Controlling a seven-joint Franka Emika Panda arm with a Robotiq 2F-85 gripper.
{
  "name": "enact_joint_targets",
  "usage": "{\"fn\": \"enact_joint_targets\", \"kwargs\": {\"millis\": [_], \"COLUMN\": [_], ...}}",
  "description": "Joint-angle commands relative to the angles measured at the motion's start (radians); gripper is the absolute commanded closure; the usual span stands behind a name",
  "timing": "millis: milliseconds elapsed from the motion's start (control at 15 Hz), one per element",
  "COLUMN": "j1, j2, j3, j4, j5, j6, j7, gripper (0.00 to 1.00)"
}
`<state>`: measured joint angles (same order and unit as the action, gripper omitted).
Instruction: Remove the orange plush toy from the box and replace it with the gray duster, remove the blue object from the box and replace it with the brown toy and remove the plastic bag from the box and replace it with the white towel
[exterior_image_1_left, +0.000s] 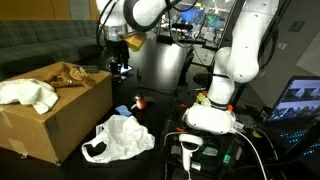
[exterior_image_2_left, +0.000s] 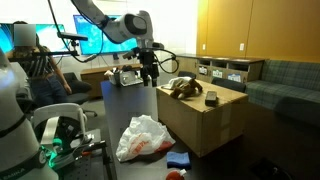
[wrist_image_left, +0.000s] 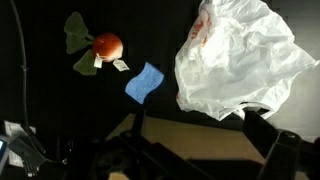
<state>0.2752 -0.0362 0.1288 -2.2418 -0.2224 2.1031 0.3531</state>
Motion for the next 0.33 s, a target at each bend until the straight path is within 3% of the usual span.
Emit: {"fn": "enact_joint_targets", "kwargs": {"millis": [0, 67, 267], "j1": [-0.060, -0.057, -0.085], "j2": [-0.152, -0.051, -0.108], "j3": [0.008, 0.029, 0.027], "j4": [-0.255, -0.116, -0.227], "j5": [0.039, 0.017, 0.020], "j6": [0.178, 0.085, 0.153], "j7": [0.001, -0.002, -0.004], "gripper": [0.00, 0.00, 0.00]}}
